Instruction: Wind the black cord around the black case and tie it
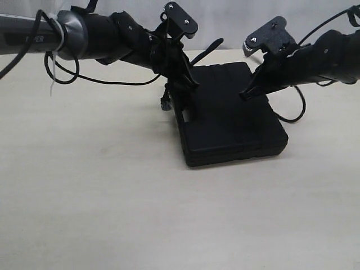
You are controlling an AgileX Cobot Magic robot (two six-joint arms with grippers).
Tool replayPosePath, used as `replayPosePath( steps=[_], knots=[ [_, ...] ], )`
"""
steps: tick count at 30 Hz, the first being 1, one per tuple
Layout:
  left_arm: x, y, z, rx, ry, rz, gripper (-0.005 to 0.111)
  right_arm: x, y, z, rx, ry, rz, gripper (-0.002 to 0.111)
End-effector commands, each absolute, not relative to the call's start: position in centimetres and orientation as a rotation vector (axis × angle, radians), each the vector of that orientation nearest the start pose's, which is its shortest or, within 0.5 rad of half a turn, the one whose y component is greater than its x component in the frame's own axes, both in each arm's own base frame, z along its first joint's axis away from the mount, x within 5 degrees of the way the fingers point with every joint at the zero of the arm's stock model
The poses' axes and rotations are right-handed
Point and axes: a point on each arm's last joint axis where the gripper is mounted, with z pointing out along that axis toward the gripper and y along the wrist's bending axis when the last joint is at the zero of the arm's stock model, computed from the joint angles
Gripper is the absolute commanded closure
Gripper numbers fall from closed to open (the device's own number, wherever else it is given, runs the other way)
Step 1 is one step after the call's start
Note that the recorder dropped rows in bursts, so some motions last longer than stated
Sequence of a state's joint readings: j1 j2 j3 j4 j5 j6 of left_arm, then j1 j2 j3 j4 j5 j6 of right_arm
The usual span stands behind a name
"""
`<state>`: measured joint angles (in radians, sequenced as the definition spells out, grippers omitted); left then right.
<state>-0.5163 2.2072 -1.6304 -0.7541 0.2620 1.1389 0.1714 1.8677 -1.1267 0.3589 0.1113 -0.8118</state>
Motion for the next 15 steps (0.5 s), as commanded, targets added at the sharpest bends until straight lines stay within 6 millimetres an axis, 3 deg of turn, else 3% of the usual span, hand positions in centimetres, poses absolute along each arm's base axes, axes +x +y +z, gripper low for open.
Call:
replayPosePath(
  steps=[1, 3, 6, 9, 11, 15],
  knots=[
    [41.6, -27.6, 17.2, 1.176, 1.935, -0.275, 0.107, 39.1, 7.7, 18.9, -0.745, 2.168, -0.11, 0.104],
    [41.3, -28.0, 17.2, 1.186, 1.927, -0.277, 0.107, 39.2, 7.8, 19.0, -0.717, 2.173, -0.098, 0.104],
    [41.2, -28.3, 17.2, 1.19, 1.922, -0.278, 0.107, 39.8, 5.8, 19.3, -0.375, 2.224, -0.004, 0.104],
    [41.1, -28.3, 17.1, 1.201, 1.927, -0.289, 0.107, 40.4, 2.8, 19.6, -0.078, 2.313, 0.1, 0.102],
    [41.0, -28.3, 17.1, 1.213, 1.931, -0.296, 0.107, 40.8, 0.0, 19.4, 0.032, 2.413, 0.138, 0.094],
    [40.9, -28.3, 17.0, 1.218, 1.934, -0.302, 0.107, 40.5, -6.1, 17.9, 0.412, 2.541, 0.216, 0.072]
  ],
)
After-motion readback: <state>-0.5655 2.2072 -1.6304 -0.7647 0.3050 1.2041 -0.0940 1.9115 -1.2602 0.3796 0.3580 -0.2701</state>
